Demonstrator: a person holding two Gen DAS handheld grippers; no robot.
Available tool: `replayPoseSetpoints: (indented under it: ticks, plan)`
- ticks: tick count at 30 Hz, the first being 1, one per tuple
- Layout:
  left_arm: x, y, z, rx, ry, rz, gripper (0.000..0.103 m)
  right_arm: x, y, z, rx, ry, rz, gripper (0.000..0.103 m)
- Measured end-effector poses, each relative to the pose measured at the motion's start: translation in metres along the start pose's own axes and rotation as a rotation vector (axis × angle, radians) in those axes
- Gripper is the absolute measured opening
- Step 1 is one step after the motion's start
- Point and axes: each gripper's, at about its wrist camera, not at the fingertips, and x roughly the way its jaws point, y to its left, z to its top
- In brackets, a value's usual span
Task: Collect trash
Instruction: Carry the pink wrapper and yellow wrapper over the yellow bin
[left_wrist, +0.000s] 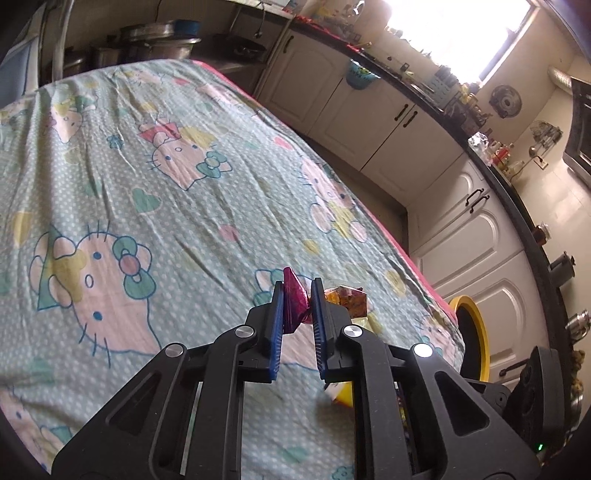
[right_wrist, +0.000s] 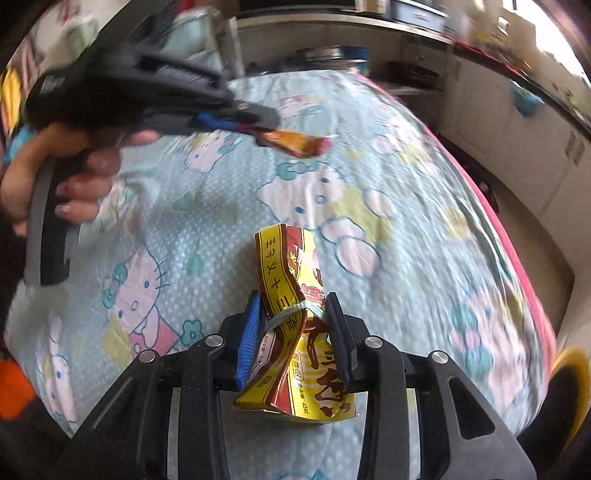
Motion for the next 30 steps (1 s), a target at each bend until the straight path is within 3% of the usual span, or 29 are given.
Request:
replayPoseSetpoints:
  ticks: [15,30]
  plan:
    - [-0.028,-0.062,-0.019,0.119,-0.083,-0.023,0.009,-0.071,-0.025,-0.038,0.278,-0.182,-0.041,0.033]
    - [-0.03,-0.132,-0.038,0.238,-0.095,-0.115,0.009,-0.139,-0.059,-0.067,0.425,-0.32,-0.203,0.033]
